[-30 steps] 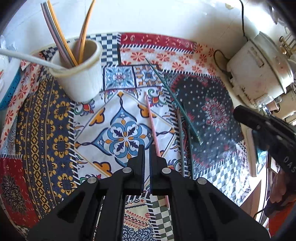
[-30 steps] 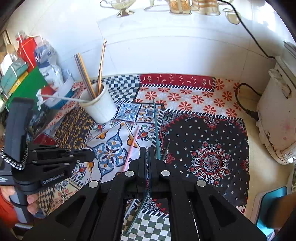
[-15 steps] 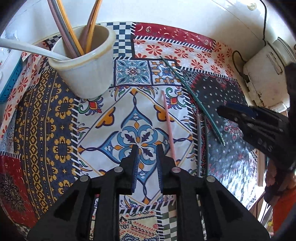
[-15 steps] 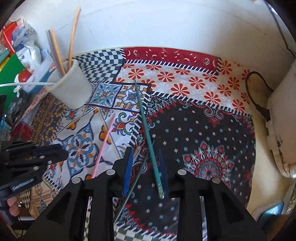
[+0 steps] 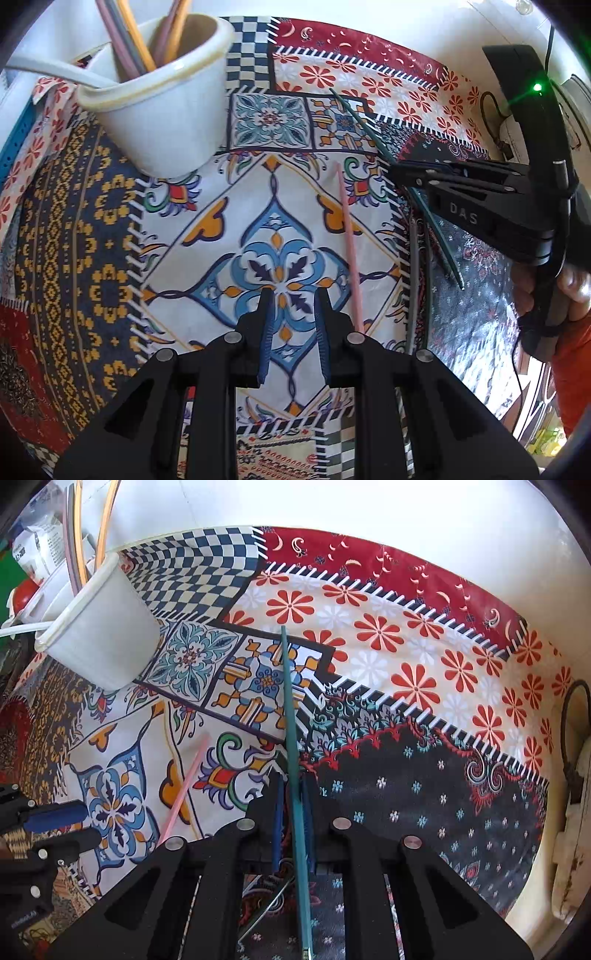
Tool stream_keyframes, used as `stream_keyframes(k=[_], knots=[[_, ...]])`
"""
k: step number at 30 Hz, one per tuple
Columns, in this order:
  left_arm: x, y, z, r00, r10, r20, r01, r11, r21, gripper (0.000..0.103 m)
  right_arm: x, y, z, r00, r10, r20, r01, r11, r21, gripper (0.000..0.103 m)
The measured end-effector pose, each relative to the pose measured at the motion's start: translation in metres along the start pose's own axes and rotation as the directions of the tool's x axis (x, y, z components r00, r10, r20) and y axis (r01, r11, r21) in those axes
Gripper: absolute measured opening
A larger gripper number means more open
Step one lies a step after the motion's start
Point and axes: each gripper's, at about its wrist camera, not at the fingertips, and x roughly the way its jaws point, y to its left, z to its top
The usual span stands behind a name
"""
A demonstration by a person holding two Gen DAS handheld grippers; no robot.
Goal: Organize utensils
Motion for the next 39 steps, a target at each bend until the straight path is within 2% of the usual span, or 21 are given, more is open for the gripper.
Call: stream_keyframes(k=[3,6,11,14,16,25,32,39], knots=[[0.007,-0.009,0.002,0.999,-0.033,-0.018,0.033,0.999,0.011,0.020,0.000,0.002,0.002,1.000,-0.017,0.026,0.017,1.000,-0.009,0.006],[0.015,-0.018,0.003,0.994,-0.097,-0.042,0.098,0.995,0.022,0.020,-0.006,-0.006,0.001,0.999,0.003,0.053,-0.005,0.999,0.033,0.005],[0.027,-0.033,0.004,0.996,-0.080,-0.048,0.084,0.994,0.066,0.020,-0.039,-0.019,-0.013,0.988,0.046,0.150,-0.063,0.992,0.111,0.005],[0.034,-0.039,0.006,0.997,-0.056,-0.048,0.060,0.995,0.084,0.014,-0.061,-0.026,-0.023,0.978,0.056,0.201,-0.084,0.988,0.132,0.005],[0.038,-0.042,0.009,0.999,-0.027,-0.032,0.030,0.996,0.088,0.006,-0.073,-0.027,-0.029,0.972,0.061,0.228,-0.096,0.984,0.147,0.005],[0.051,-0.058,0.020,1.000,0.017,-0.016,-0.016,0.995,0.101,0.003,-0.099,-0.036,-0.048,0.955,0.070,0.289,-0.131,0.972,0.196,0.005],[-0.005,-0.050,0.021,0.992,0.003,0.126,-0.012,0.997,0.071,0.003,-0.116,-0.030,-0.054,0.940,0.064,0.335,-0.133,0.973,0.188,0.006],[-0.082,-0.035,-0.006,0.957,-0.011,0.291,-0.004,0.999,0.049,0.000,-0.134,-0.014,-0.047,0.918,0.073,0.390,-0.141,0.979,0.149,0.005]])
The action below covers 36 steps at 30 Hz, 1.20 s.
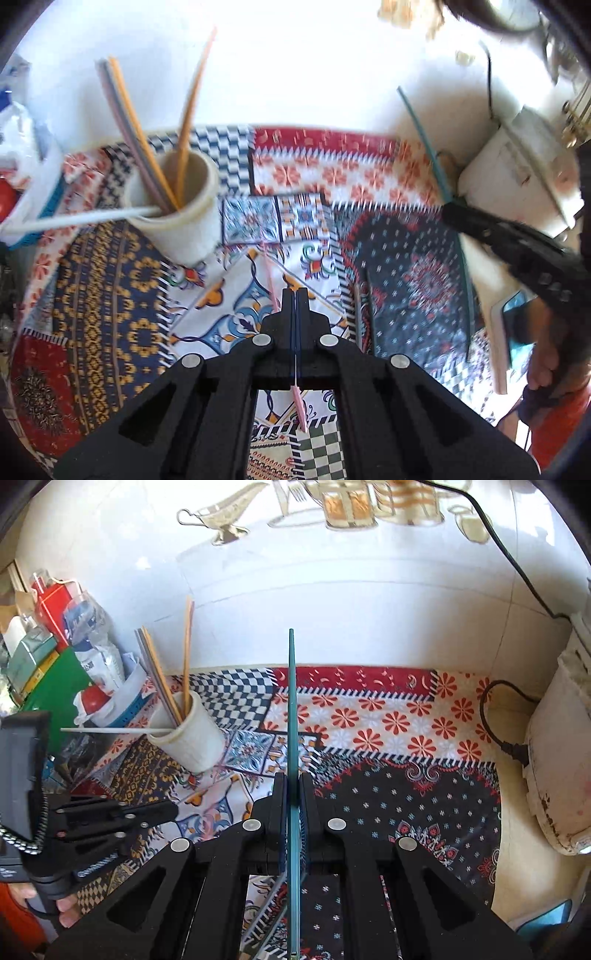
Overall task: Organize utensils
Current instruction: 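Lift the teal chopstick upright with the right tool while the left lifts the pink one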
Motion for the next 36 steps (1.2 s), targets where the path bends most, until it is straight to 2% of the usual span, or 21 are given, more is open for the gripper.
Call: stream_keyframes(k=[3,5,9,13,15,19,26,30,32,34,36], knots=[[-0.014,0.010,0.000,1.000,0.006,0.028,-0.006,1.000,-0.006,0.000,-0.005,0.010,0.008,1.000,0.013,0.024,-0.012,1.000,-0.021,0.005],[-0.011,0.014,-0.002,1.000,0.011,0.010,-0.011,1.000,-0.013,0.000,-0.008,0.017,0.012,0.999,0.022,0.039,-0.020,0.999,-0.035,0.005],[0.026,0.019,-0.013,0.994,-0.003,-0.106,0.001,1.000,-0.018,0.007,-0.013,0.025,0.017,0.997,0.028,0.067,-0.025,0.998,-0.052,0.005],[0.078,0.019,-0.023,0.970,0.013,-0.242,-0.022,0.999,-0.034,0.008,-0.017,0.024,0.020,0.995,0.029,0.093,-0.025,0.999,-0.041,0.005],[0.093,0.019,-0.025,0.962,0.020,-0.271,-0.034,0.998,-0.047,0.008,-0.020,0.021,0.021,0.994,0.036,0.101,-0.034,0.999,-0.024,0.005],[0.108,0.018,-0.022,0.958,0.039,-0.285,-0.053,0.998,-0.042,0.008,-0.026,0.014,0.020,0.992,0.036,0.118,-0.037,0.999,0.010,0.005],[0.114,0.010,-0.015,0.961,0.112,-0.251,-0.113,0.994,0.008,0.007,-0.033,0.006,0.016,0.991,0.017,0.131,-0.022,0.999,0.033,0.005],[0.118,0.000,-0.015,0.964,0.156,-0.217,-0.141,0.986,0.085,0.006,-0.034,0.006,0.015,0.991,0.012,0.132,-0.018,0.999,0.039,0.006],[0.119,0.000,-0.014,0.963,0.150,-0.226,-0.132,0.987,0.090,0.005,-0.035,0.007,0.015,0.991,0.015,0.134,-0.020,0.999,0.037,0.005],[0.116,0.006,-0.012,0.963,0.114,-0.245,-0.103,0.993,0.057,0.004,-0.037,0.010,0.016,0.990,0.011,0.139,-0.015,0.999,0.028,0.005],[0.104,0.011,-0.012,0.970,0.108,-0.218,-0.101,0.994,0.040,0.004,-0.039,0.013,0.018,0.990,0.010,0.144,-0.013,1.000,0.018,0.005]])
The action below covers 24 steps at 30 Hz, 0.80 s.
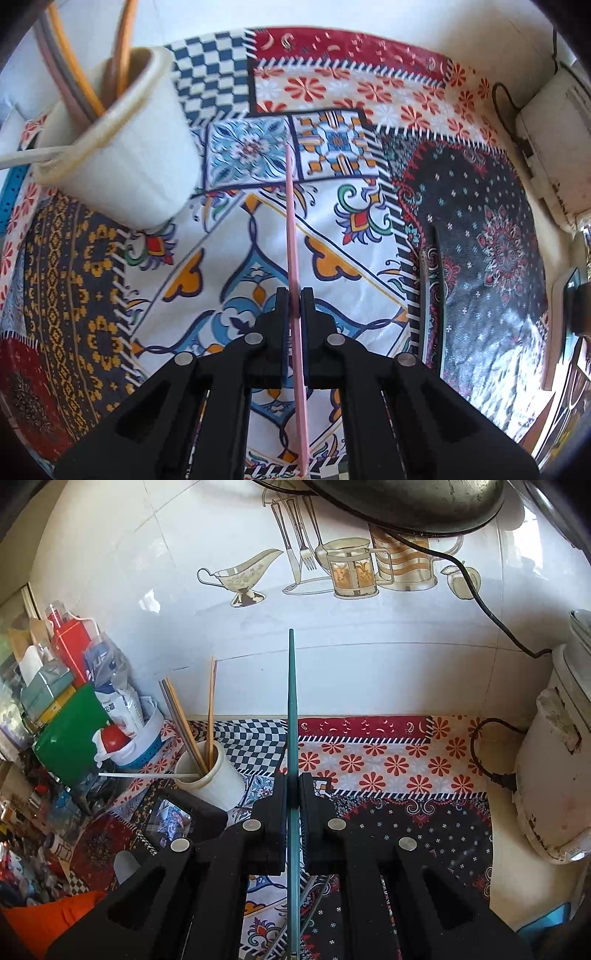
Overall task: Organize utensils
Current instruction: 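Lift the teal chopstick upright with the right tool while the left lifts the pink one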
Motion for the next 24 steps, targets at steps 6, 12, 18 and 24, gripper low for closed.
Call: stream_keyframes(k=[6,12,18,24], knots=[[-0.059,0.023,-0.010,0.992,-0.057,0.113,0.061,0.998,-0.033,0.004,-0.001,0.006,0.007,1.000,0.002,0.012,-0.002,1.000,-0.018,0.005],[-0.119,0.037,-0.014,0.967,-0.059,0.249,0.078,0.995,-0.068,0.003,0.006,0.020,0.014,1.000,0.021,0.014,-0.020,0.999,-0.039,0.005],[-0.170,0.053,-0.012,0.929,-0.046,0.367,0.086,0.992,-0.092,0.003,0.018,0.039,0.022,0.998,0.056,0.017,-0.055,0.997,-0.060,0.005],[-0.214,0.069,-0.002,0.882,-0.023,0.471,0.084,0.991,-0.109,0.003,0.033,0.061,0.036,0.995,0.097,0.036,-0.092,0.990,-0.106,0.005]])
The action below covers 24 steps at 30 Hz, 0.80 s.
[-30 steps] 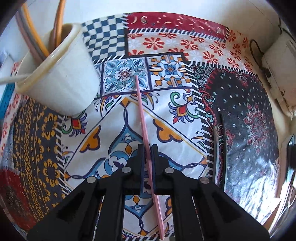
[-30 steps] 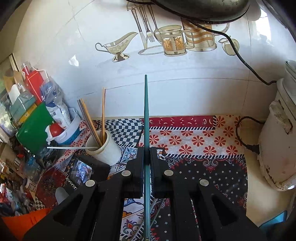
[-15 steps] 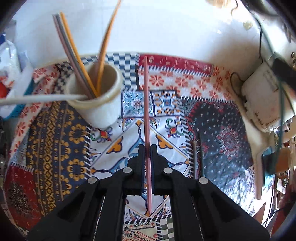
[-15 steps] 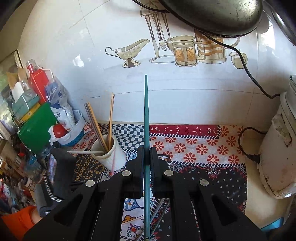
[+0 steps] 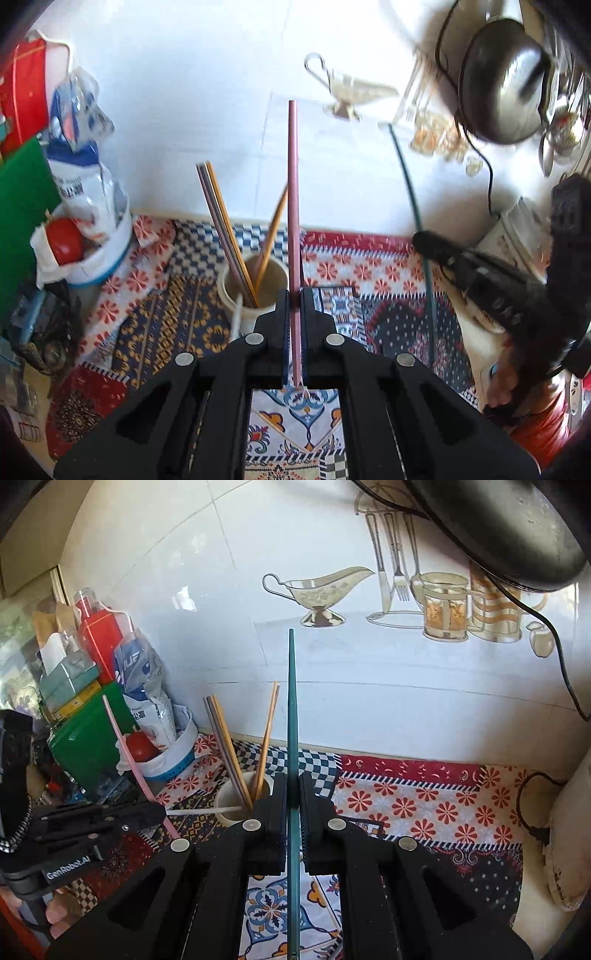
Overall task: Organize utensils
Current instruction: 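Lift the teal chopstick upright with the right tool while the left lifts the pink one, then lower the teal and pink chopsticks into the white cup with both tools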
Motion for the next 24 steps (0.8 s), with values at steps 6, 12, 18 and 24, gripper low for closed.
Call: stream_keyframes(k=[6,12,18,24], knots=[[-0.018,0.012,0.034,0.996,0.017,0.089,-0.015,1.000,-0.019,0.003,0.023,0.019,0.021,0.999,0.042,0.035,-0.040,0.998,-0.041,0.005],[-0.014,0.025,0.063,0.991,0.033,0.130,-0.027,0.999,-0.044,0.003,0.055,0.037,0.043,0.993,0.087,0.075,-0.082,0.995,-0.064,0.005],[0.009,0.042,0.074,0.992,0.036,0.123,-0.027,0.997,-0.074,0.003,0.088,0.050,0.050,0.987,0.102,0.123,-0.091,0.992,-0.090,0.005],[0.038,0.059,0.070,0.997,0.026,0.073,-0.017,0.993,-0.120,0.003,0.126,0.055,0.041,0.983,0.111,0.144,-0.099,0.991,-0.088,0.005]])
